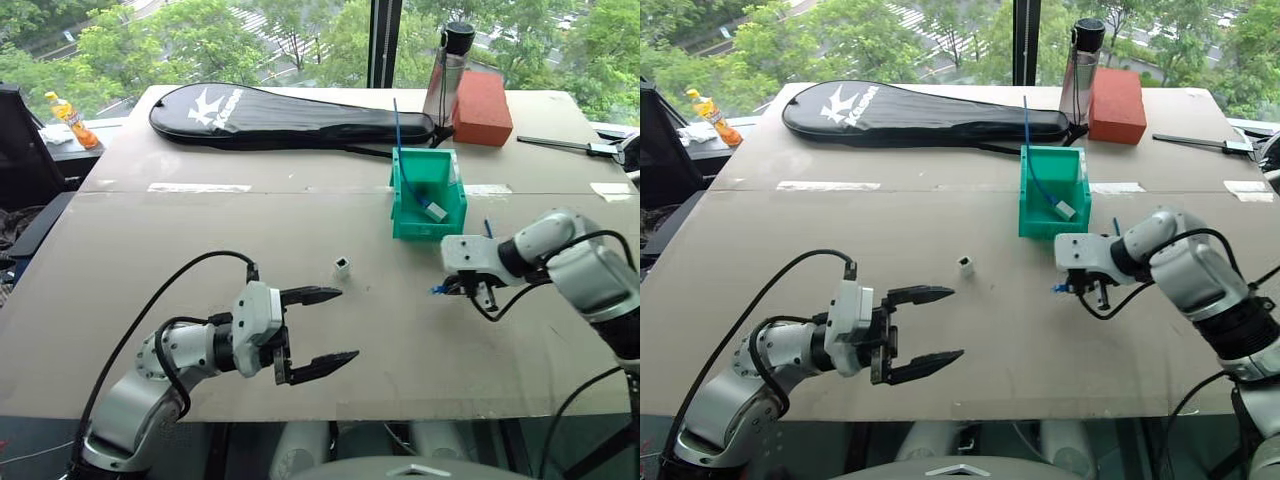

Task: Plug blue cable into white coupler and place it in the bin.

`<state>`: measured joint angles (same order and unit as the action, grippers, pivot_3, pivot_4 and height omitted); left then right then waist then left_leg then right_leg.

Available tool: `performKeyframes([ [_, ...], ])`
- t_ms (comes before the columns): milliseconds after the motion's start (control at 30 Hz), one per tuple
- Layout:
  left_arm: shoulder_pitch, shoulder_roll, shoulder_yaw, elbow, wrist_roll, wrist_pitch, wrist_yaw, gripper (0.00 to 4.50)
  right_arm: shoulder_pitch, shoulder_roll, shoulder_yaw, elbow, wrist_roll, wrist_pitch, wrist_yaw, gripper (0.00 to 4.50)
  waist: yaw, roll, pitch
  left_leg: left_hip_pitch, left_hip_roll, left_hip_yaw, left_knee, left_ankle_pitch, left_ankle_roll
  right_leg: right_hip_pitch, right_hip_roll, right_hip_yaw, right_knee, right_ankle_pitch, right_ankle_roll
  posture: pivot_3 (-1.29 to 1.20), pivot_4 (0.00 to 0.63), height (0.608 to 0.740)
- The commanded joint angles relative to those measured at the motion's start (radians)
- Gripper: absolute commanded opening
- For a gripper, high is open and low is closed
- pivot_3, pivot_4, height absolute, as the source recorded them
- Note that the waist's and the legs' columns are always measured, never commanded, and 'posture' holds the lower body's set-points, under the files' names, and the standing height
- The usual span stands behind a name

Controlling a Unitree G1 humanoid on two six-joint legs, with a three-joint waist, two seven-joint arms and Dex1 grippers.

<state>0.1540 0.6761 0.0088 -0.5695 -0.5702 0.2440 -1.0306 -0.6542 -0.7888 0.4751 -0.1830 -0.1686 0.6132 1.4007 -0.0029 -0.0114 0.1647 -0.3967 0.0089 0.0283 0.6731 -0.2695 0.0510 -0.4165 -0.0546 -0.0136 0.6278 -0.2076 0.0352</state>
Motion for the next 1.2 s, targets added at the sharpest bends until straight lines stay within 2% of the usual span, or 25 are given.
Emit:
performKeyframes([
  [33,0.006,0.006,0.029,0.018,0.009,-0.047,-0.017,4.5,-0.024,0.022,0.042,-0.026,-0.032,0.044,-0.029,0.02,0.006,0.0,0.0,0.0,-0.001,0.0,0.001,0.0,0.0,0.0,0.0,0.0,0.0,0.0,0.0,0.0,0.15,0.74],
  [133,0.005,0.006,0.026,0.039,0.024,-0.066,-0.028,4.5,-0.025,0.045,0.071,-0.006,-0.044,0.002,-0.051,0.02,0.008,-0.001,0.0,0.0,-0.001,0.0,0.001,0.0,0.0,0.0,0.0,0.0,0.0,0.0,0.0,0.0,0.15,0.74],
  [167,0.001,0.003,0.024,0.044,0.03,-0.071,-0.027,4.5,-0.024,0.052,0.07,0.0,-0.038,-0.004,-0.056,0.73,0.008,-0.001,-0.001,0.0,-0.001,0.0,0.001,0.0,0.0,0.0,0.0,0.0,0.0,0.0,0.0,0.0,0.15,0.74],
  [300,-0.034,-0.015,0.011,0.068,0.057,-0.089,-0.012,4.5,-0.007,0.054,0.049,0.023,-0.04,-0.029,-0.095,2.31,0.006,-0.001,-0.001,0.0,0.001,-0.001,0.0,0.0,0.0,0.0,0.002,-0.001,0.0,0.0,0.0,0.0,0.15,0.74],
  [367,-0.057,-0.022,-0.006,0.082,0.084,-0.099,-0.004,4.5,0.011,0.051,-0.007,-0.014,-0.007,-0.013,-0.117,3.37,0.008,-0.001,-0.001,0.0,0.001,-0.001,0.0,0.0,0.0,0.0,0.002,-0.001,0.001,0.0,0.0,0.0,0.15,0.74],
  [400,-0.072,-0.027,-0.02,0.09,0.103,-0.1,0.004,4.5,0.028,0.054,-0.059,-0.059,0.031,-0.001,-0.128,3.69,0.011,-0.001,-0.001,0.0,0.001,-0.001,0.0,0.0,0.0,0.0,0.002,-0.001,0.001,0.0,0.0,0.0,0.15,0.74],
  [433,-0.081,-0.029,-0.028,0.095,0.114,-0.101,0.01,4.5,0.039,0.057,-0.093,-0.092,0.057,0.008,-0.136,4.22,0.014,-0.001,-0.001,0.0,0.001,-0.001,0.0,0.0,0.0,0.0,0.002,-0.001,0.001,0.0,0.0,0.0,0.15,0.74],
  [467,-0.093,-0.032,-0.037,0.102,0.121,-0.096,0.014,4.5,0.049,0.074,-0.138,-0.137,0.091,0.058,-0.154,4.46,0.015,-0.001,-0.001,-0.001,0.0,-0.001,0.0,0.0,0.0,0.0,0.002,-0.001,0.0,0.0,0.0,0.0,0.15,0.74],
  [533,-0.15,-0.044,-0.091,0.133,0.15,-0.072,0.015,4.5,0.132,0.071,-0.272,-0.275,0.165,0.131,-0.187,4.46,0.018,0.0,0.0,-0.001,0.0,-0.001,0.0,0.0,0.0,0.0,0.002,-0.001,0.0,0.001,0.002,0.0,0.15,0.74],
  [600,-0.229,-0.058,-0.163,0.18,0.219,-0.02,0.048,4.5,0.262,0.118,-0.459,-0.432,0.297,0.189,-0.219,4.46,0.035,-0.001,-0.001,-0.003,-0.001,-0.004,0.0,0.0,0.0,0.001,0.002,-0.003,-0.001,0.002,0.004,0.0,0.15,0.74],
  [667,-0.301,-0.066,-0.209,0.228,0.25,0.012,0.044,4.5,0.358,0.165,-0.591,-0.538,0.373,0.239,-0.273,4.46,0.04,-0.001,-0.001,-0.002,-0.001,-0.006,0.001,0.0,0.0,0.003,0.002,-0.006,-0.001,0.002,0.004,0.0,0.15,0.74],
  [800,-0.425,-0.109,-0.275,0.313,0.28,0.028,0.024,4.5,0.62,0.208,-0.802,-0.676,0.463,0.207,-0.322,4.46,0.043,-0.002,-0.001,-0.003,-0.002,-0.007,0.001,0.0,0.0,0.003,0.002,-0.007,-0.001,0.002,0.005,0.0,0.15,0.74],
  [1000,-0.561,-0.166,-0.352,0.412,0.309,0.069,-0.012,4.5,0.964,0.248,-1.001,-0.743,0.515,0.059,-0.361,4.46,0.027,-0.001,-0.001,0.0,-0.001,-0.004,0.002,0.0,0.0,0.004,0.004,-0.003,0.0,0.002,0.006,0.0,0.15,0.74],
  [1200,-0.679,-0.221,-0.444,0.525,0.397,0.079,-0.03,4.5,1.125,0.255,-1.069,-0.74,0.55,-0.031,-0.405,4.46,0.014,-0.001,-0.002,0.002,0.0,-0.004,0.003,0.0,0.0,0.005,0.006,-0.001,0.001,0.0,0.009,0.0,0.15,0.74],
])
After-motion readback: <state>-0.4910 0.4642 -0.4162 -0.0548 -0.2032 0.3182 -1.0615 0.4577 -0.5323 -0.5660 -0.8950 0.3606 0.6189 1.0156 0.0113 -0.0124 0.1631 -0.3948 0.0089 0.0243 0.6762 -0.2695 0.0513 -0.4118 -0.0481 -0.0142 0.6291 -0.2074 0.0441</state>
